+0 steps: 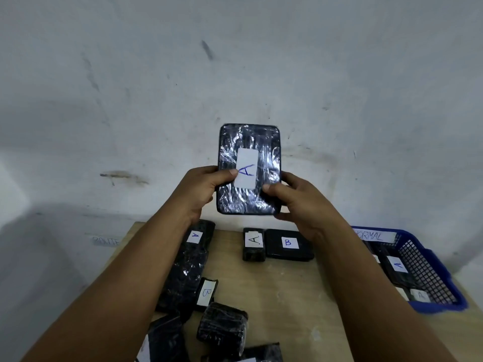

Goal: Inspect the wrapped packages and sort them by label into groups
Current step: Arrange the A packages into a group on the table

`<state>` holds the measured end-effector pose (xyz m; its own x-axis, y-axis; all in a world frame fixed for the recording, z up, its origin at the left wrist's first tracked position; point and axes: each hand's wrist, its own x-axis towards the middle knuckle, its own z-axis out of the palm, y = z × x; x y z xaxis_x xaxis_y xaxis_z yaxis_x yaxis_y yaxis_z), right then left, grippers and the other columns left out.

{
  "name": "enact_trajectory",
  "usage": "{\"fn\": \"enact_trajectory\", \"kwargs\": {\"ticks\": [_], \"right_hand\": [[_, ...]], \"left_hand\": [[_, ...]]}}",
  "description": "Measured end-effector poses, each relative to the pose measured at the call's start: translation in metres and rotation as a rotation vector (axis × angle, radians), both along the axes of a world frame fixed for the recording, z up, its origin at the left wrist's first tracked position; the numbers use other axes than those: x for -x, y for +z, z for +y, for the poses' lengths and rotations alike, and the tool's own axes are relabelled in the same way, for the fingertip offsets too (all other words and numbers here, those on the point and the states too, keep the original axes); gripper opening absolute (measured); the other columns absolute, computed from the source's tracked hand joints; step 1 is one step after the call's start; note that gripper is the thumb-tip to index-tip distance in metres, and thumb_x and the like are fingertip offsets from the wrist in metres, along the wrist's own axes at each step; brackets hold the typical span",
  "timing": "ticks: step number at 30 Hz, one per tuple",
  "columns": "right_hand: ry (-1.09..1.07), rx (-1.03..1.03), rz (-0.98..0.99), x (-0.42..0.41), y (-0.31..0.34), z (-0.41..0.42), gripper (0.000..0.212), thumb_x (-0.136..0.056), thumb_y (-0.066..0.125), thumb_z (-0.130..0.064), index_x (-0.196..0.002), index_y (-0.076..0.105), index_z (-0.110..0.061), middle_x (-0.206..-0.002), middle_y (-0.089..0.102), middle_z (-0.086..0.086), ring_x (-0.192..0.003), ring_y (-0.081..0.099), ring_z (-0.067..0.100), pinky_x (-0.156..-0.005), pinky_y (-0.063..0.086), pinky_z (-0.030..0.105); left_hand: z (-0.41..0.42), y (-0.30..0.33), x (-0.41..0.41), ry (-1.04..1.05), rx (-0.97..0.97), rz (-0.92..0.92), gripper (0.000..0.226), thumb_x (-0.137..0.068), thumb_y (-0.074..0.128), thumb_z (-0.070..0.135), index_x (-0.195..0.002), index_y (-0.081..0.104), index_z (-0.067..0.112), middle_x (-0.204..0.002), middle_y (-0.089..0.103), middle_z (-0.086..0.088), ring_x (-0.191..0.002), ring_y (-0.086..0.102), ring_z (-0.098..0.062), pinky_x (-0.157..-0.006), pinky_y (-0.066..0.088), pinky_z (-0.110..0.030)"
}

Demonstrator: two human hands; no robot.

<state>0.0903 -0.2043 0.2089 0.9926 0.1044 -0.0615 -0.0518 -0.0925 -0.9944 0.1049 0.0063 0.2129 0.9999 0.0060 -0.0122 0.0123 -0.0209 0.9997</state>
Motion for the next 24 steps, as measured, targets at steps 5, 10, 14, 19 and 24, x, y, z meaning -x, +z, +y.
{"fn": "enact_trajectory", "kwargs": {"ticks": [5,10,14,19,24], "right_hand": [[-0.105,-0.146,-0.02,-0.006,0.009,0.004,0.02,-0.098,0.071,-0.026,-0.114,0.074,-0.015,-0.093,0.082,-0.004,-0.08,0.078,0.009,-0.06,0.059,0.022],[-0.061,-0.149,-0.048,-0.006,0.005,0.001,0.022,-0.098,0.07,-0.018,-0.12,0.072,-0.017,-0.102,0.081,0.0,-0.087,0.079,0.012,-0.069,0.059,0.025],[-0.006,-0.131,-0.045,-0.002,0.0,0.002,0.022,-0.098,0.071,-0.017,-0.12,0.073,-0.017,-0.104,0.081,0.002,-0.091,0.078,0.015,-0.072,0.059,0.027],[0.014,-0.068,-0.079,0.001,0.004,0.002,0.024,-0.096,0.073,-0.026,-0.121,0.073,-0.024,-0.105,0.08,-0.005,-0.095,0.077,0.009,-0.084,0.058,0.03],[-0.017,-0.086,-0.188,-0.003,0.005,0.0,0.02,-0.096,0.074,-0.022,-0.116,0.075,-0.02,-0.107,0.081,-0.002,-0.101,0.077,0.014,-0.091,0.058,0.033]], "left_hand": [[-0.004,0.002,0.007,-0.096,-0.075,-0.047,0.013,-0.091,0.071,0.017,-0.102,0.078,0.02,-0.1,0.08,0.004,-0.086,0.075,-0.004,-0.073,0.05,-0.02],[-0.003,0.009,0.01,-0.146,-0.126,-0.003,0.037,-0.079,0.079,0.044,-0.113,0.075,0.031,-0.111,0.077,0.011,-0.113,0.067,-0.014,-0.099,0.044,-0.045],[-0.003,0.015,0.003,-0.044,-0.072,-0.074,0.025,-0.089,0.075,0.038,-0.109,0.076,0.023,-0.105,0.079,0.005,-0.102,0.073,-0.013,-0.097,0.05,-0.039],[0.0,0.014,0.002,-0.037,-0.107,-0.123,0.015,-0.092,0.074,0.022,-0.106,0.077,0.018,-0.1,0.08,0.003,-0.092,0.075,-0.007,-0.085,0.051,-0.028],[0.001,0.009,0.008,-0.155,-0.187,-0.193,0.028,-0.09,0.076,0.015,-0.118,0.073,0.02,-0.107,0.079,0.004,-0.101,0.075,-0.011,-0.093,0.053,-0.025]]}}
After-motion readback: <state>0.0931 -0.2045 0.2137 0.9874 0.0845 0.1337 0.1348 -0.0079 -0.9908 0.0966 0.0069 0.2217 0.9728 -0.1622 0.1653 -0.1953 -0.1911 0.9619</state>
